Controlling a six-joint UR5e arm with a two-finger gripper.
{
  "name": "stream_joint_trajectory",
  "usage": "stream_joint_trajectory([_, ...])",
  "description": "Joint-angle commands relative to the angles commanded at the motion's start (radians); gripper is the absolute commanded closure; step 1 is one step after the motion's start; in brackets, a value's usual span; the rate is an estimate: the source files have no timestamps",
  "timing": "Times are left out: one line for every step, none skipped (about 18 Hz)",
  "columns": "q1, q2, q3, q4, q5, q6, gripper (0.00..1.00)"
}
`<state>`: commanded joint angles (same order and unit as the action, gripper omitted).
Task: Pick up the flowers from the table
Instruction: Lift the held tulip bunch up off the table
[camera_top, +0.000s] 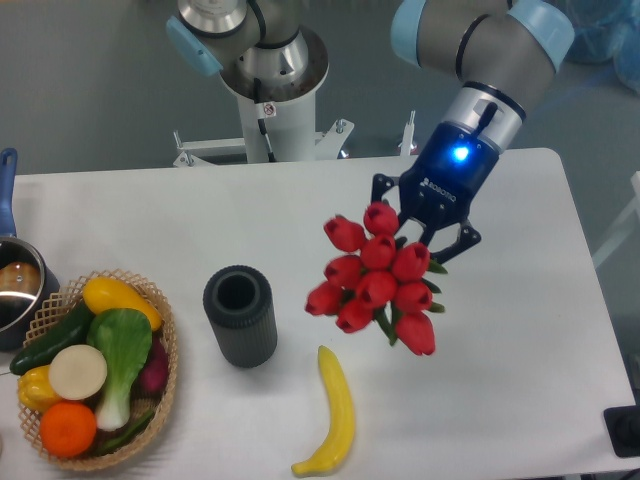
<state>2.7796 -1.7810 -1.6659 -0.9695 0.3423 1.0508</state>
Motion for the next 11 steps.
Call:
stream_joint_trajectory([-0.002,0.003,-0.006,-0.002,-0.006,-0.003,0.67])
stream_joint_trajectory([0.002,0.006,-0.017,-0.002,-0.006,0.0,0.67])
stream_joint_trajectory([0.005,0.006,-0.024,0.0,-0.008,0.005,0.67])
stream_joint_trajectory([0.002,0.006,-0.025,0.0,-0.008,0.003,0.67])
stream_joint_trajectory([0.002,0.006,-0.026,0.0,-0.008,0.003,0.67])
stream_joint_trajectory([0.003,0.008,-0.026,0.0,-0.009,0.002,0.67])
stream_joint_trajectory([0.006,0.008,-0.026,0.0,-0.009,0.0,0.67])
stream_joint_trajectory([0.009,0.008,-0.026,0.0,-0.011,0.0,0.67])
stream_joint_trajectory([0.011,0.008,-0.026,0.0,-0.011,0.0,0.67])
stream_joint_trajectory([0.011,0.009,-0.026,0.0,-0.009,0.0,0.67])
stream_joint_trajectory([0.012,0.009,-0.026,0.0,-0.009,0.0,0.67])
